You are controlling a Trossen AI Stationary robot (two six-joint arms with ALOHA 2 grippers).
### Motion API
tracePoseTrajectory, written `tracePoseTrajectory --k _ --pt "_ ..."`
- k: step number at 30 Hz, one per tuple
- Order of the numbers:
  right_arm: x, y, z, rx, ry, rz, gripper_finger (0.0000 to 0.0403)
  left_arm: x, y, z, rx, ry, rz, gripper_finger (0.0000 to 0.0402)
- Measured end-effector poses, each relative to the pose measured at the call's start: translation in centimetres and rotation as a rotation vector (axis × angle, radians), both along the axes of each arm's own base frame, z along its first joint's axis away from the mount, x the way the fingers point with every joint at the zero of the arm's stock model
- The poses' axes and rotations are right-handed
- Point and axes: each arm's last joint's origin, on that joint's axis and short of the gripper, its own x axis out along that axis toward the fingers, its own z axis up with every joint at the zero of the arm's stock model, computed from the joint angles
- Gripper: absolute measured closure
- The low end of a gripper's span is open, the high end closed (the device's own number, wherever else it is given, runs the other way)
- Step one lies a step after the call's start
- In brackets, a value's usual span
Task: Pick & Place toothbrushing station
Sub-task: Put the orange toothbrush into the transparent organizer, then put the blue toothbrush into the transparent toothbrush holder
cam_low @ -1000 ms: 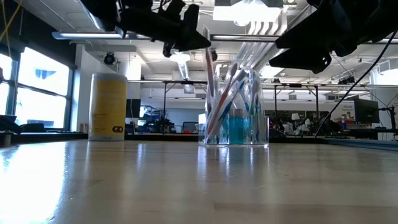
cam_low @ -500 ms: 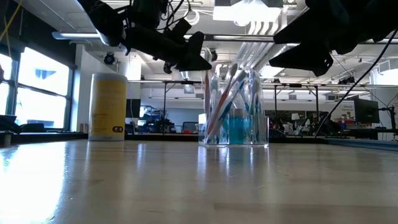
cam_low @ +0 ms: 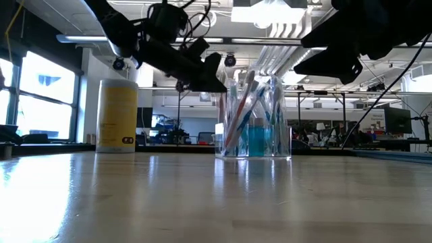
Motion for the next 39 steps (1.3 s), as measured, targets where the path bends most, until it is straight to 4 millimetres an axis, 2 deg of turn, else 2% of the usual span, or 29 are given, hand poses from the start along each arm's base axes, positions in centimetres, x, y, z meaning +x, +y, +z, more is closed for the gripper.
tracePoseTrajectory --k 7,15,22,31,39 --pt "0.0 0.0 0.0 0.001 -0.002 -0.001 0.0121 1.0 0.2 -2.5 -0.045 0.024 -0.014 0.0398" --pt "0.0 0.0 0.0 -0.006 0.002 -0.003 0.0121 1.1 0.2 -2.6 -0.062 0.018 -0.049 0.0394" --pt "0.0 0.0 0.0 0.0 0.004 -0.002 0.0121 1.1 0.1 -3.1 -0.098 0.041 -0.057 0.033" --pt "0.0 0.0 0.0 0.004 0.004 -0.002 0.0121 1.0 0.1 -2.8 -0.112 0.029 -0.05 0.0247" --pt "-0.1 0.0 -0.2 0.002 0.018 -0.004 0.0121 -0.9 -0.7 0.3 -0.107 0.078 -0.055 0.0238"
